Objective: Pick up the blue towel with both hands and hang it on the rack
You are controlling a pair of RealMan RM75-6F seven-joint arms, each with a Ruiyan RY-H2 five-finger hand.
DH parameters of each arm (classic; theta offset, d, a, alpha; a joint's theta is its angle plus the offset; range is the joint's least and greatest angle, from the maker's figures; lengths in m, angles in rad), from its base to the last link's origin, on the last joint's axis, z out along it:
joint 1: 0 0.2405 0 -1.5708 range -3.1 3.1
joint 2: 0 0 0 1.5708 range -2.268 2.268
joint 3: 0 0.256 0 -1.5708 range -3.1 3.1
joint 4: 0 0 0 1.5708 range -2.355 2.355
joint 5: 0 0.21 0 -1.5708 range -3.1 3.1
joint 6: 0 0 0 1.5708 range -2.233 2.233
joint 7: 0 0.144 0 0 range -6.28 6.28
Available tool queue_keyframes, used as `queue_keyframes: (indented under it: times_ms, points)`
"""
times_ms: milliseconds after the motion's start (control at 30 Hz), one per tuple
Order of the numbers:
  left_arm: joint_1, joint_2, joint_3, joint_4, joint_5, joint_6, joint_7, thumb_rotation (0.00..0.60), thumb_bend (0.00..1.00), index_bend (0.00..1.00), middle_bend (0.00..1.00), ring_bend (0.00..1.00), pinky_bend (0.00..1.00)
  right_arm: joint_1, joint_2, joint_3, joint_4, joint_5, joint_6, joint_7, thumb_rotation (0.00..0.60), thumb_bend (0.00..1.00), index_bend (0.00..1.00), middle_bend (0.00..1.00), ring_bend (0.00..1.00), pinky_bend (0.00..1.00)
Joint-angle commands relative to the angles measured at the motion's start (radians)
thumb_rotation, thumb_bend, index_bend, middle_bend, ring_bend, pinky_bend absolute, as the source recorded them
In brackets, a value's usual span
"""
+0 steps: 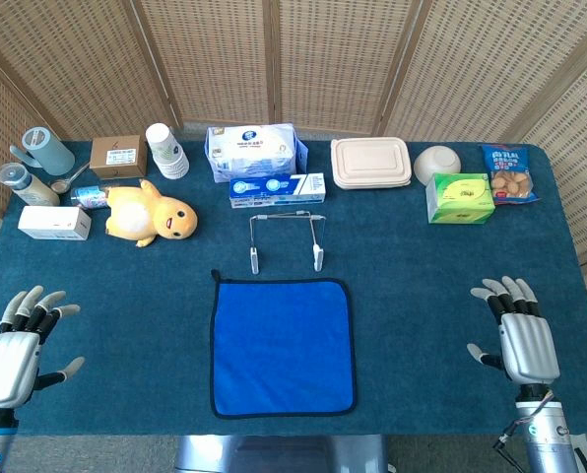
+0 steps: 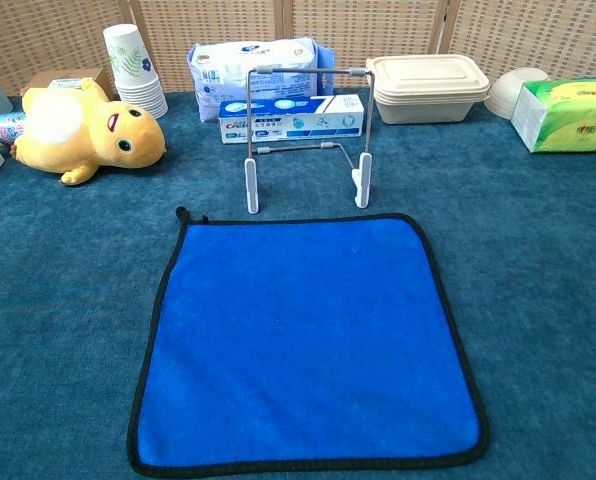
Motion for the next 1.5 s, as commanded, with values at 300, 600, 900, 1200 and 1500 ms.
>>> queue_keyframes:
  times_ms: [300,600,900,1200,1500]
  points:
    - [-0.001,-0.001,0.004,-0.002,0.006,-0.002,0.002,0.6,0.23,0.29,0.2,0.09,0.03,0.0,-0.002,-0.003,0.005,-0.003,-0.001,0.011,0.6,0.05,0.24,0.19,0.1,0.01]
    - [0.0,0.004,0.002,-0.007,0.012,0.006,-0.004,0.6,0.23,0.29,0.2,0.09,0.03,0.001,0.002,-0.002,0.008,-0.015,0.003,0.022,0.6,0.05,0.24,0.19,0.1,0.01]
    - [-0.006,0.05,0.014,-0.061,0.045,-0.001,-0.036,0.6,0.23,0.29,0.21,0.11,0.06,0.064,0.014,0.01,0.069,-0.112,-0.05,0.117,0.6,0.04,0.24,0.19,0.11,0.05]
    - [-0.014,0.095,0.018,-0.109,0.097,0.006,-0.036,0.6,0.23,0.3,0.22,0.13,0.08,0.142,-0.011,0.007,0.133,-0.219,-0.1,0.162,0.6,0.02,0.24,0.19,0.12,0.09]
    - [-0.015,0.139,0.041,-0.156,0.15,0.006,-0.097,0.6,0.22,0.3,0.23,0.13,0.09,0.284,-0.116,-0.007,0.243,-0.344,-0.208,0.208,0.6,0.0,0.22,0.19,0.12,0.12]
